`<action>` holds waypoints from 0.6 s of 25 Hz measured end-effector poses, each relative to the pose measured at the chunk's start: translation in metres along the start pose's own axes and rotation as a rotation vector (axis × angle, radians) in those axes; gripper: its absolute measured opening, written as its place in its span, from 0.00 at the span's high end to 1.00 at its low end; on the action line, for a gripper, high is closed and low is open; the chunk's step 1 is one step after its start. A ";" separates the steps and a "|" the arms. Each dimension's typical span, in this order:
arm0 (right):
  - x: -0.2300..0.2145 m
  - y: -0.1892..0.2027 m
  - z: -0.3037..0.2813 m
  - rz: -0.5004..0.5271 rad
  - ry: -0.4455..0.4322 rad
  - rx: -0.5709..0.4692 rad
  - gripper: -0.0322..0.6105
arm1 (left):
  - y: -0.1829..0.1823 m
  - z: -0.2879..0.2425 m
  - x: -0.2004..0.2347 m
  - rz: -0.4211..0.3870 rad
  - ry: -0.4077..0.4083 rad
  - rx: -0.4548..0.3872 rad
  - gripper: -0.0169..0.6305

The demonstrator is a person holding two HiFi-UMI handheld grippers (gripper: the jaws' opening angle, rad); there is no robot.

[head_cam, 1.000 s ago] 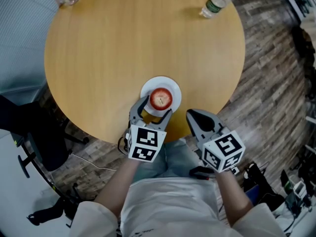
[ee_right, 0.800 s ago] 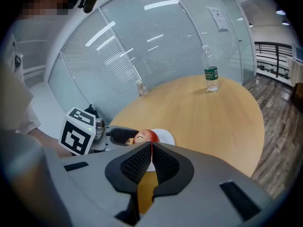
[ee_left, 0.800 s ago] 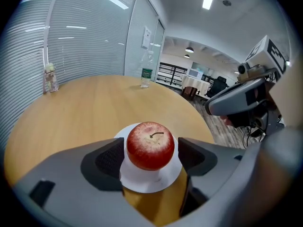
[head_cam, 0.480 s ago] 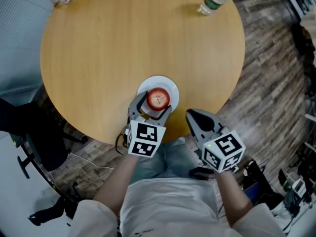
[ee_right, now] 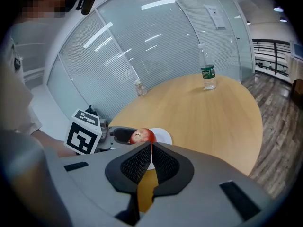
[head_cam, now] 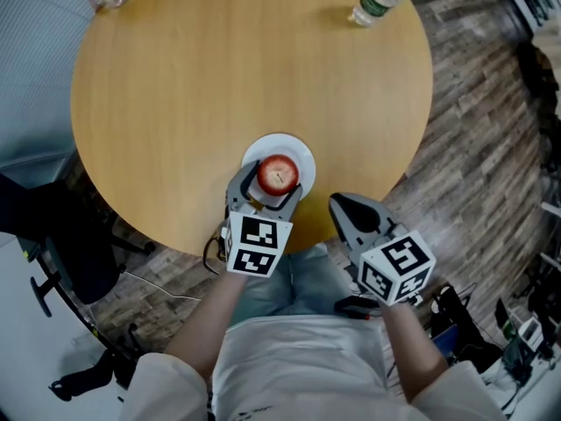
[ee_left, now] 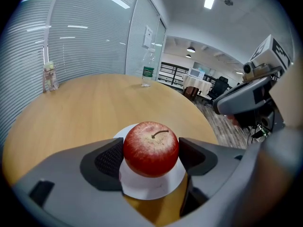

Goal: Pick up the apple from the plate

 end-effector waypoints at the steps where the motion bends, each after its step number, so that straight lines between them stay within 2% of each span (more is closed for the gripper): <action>1: 0.001 0.000 0.001 0.002 0.000 0.002 0.90 | -0.001 0.002 0.000 -0.005 -0.002 -0.002 0.41; 9: 0.011 -0.008 0.006 0.035 -0.012 -0.013 0.90 | -0.007 0.019 -0.004 -0.011 -0.004 -0.029 0.41; 15: 0.027 -0.019 0.016 0.096 -0.011 -0.029 0.90 | -0.017 0.053 -0.002 0.037 -0.014 -0.068 0.41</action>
Point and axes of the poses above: the fingertips, and each gripper's own axes: z backward along the fingers, x to its left, y out of its underside, the point moved 4 cm from there along z, backward along the fingers, and after that the axes turned 12 degrees about -y, right-handed, at the moved point
